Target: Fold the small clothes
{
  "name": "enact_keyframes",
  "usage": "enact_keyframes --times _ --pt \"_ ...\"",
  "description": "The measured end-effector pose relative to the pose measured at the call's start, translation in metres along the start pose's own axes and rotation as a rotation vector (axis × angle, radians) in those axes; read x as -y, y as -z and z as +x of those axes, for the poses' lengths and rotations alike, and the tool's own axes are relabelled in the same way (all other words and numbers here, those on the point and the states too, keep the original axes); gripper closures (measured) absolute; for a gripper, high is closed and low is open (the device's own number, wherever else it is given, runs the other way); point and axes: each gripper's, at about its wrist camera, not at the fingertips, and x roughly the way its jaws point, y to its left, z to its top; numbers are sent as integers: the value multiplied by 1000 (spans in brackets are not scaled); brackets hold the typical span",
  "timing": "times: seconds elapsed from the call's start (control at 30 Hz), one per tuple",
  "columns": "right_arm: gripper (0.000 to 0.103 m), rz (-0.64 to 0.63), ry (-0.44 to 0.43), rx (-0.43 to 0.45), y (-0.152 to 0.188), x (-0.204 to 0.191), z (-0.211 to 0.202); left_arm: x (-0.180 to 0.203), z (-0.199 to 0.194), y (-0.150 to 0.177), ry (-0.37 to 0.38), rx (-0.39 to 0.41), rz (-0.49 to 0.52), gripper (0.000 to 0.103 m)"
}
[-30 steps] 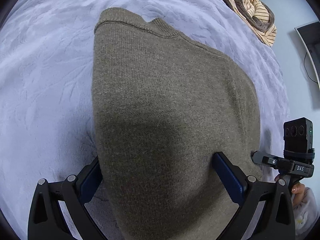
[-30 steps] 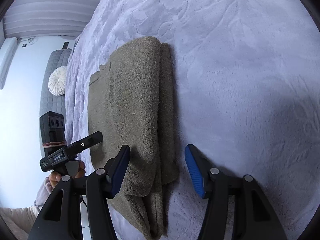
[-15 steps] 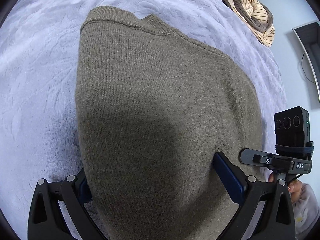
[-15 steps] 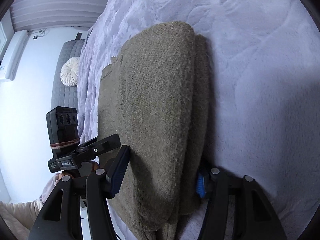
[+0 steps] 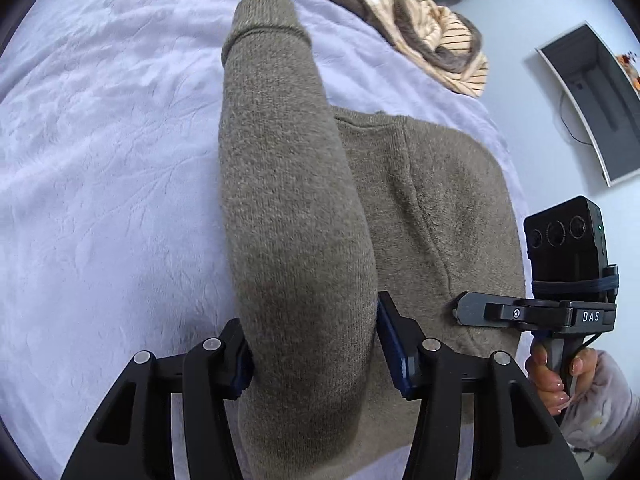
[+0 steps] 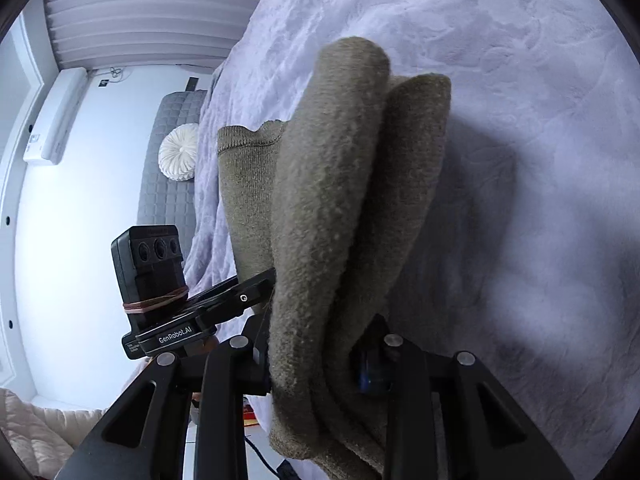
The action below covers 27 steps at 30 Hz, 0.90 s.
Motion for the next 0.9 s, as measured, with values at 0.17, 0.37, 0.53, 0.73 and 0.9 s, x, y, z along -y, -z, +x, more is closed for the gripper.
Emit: enact_keyframes --times 0.17,0.37,0.53,0.73,0.9 --pt "71 37 -61 -9 21 -19 2 -3 -36 20 33 1 -22 49" --pt "71 85 -123 -38 57 -44 22 -21 -76 58 46 -23 -32 49" --pt "71 119 -143 -57 85 -57 51 -48 -104 95 25 -41 -47 49" --pt "71 136 -78 -98 106 -56 106 -89 -92 130 -68 -84 -71 49" --pt "69 182 202 -42 95 -37 107 -132 -93 154 -235 -83 -109 36"
